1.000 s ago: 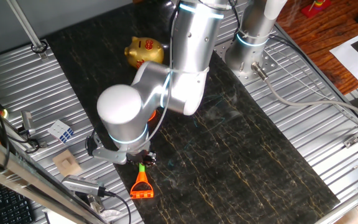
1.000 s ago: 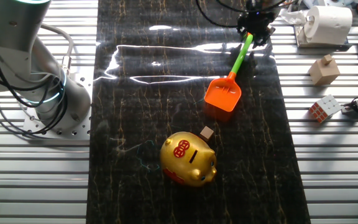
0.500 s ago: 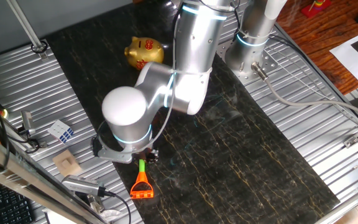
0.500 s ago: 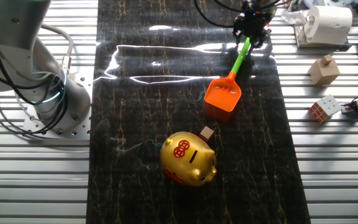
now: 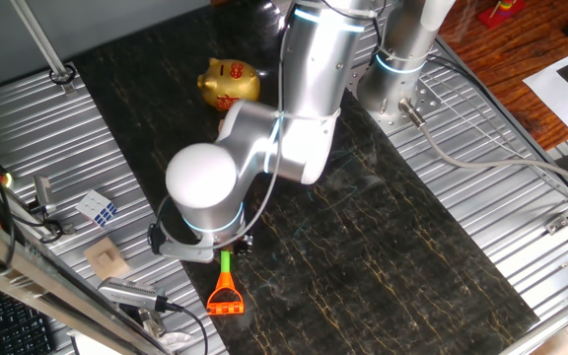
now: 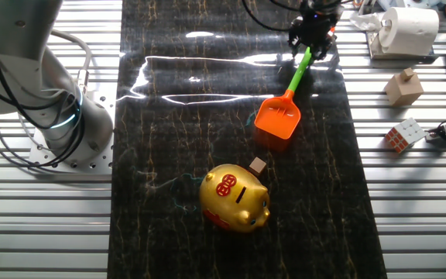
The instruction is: Use a shovel to scoop up an object
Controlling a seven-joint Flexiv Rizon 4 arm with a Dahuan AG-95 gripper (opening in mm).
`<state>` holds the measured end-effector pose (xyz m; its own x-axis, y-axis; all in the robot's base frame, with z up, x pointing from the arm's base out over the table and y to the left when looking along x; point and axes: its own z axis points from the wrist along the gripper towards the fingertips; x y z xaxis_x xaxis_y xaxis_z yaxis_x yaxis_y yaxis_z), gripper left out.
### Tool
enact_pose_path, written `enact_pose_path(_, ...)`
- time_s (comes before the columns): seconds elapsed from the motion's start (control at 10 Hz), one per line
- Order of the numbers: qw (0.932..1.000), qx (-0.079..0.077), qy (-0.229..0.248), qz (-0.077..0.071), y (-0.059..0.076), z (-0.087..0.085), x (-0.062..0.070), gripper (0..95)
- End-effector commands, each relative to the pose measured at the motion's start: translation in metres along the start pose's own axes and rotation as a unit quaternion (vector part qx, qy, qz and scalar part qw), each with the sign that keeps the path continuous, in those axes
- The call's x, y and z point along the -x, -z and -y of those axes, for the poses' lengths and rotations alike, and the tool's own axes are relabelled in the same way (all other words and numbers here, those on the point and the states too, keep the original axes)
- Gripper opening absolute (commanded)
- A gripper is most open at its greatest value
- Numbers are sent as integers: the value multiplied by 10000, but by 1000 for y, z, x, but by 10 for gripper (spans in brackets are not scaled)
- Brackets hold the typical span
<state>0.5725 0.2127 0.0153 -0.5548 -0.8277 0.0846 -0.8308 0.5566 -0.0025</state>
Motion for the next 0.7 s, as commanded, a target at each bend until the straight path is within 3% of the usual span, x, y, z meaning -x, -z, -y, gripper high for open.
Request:
enact_pose_path(0.1,10000,7,6,-78,1,0,-1,380)
enact_pose_path(0.7,9992,268,94,-270,1,0,-1,380)
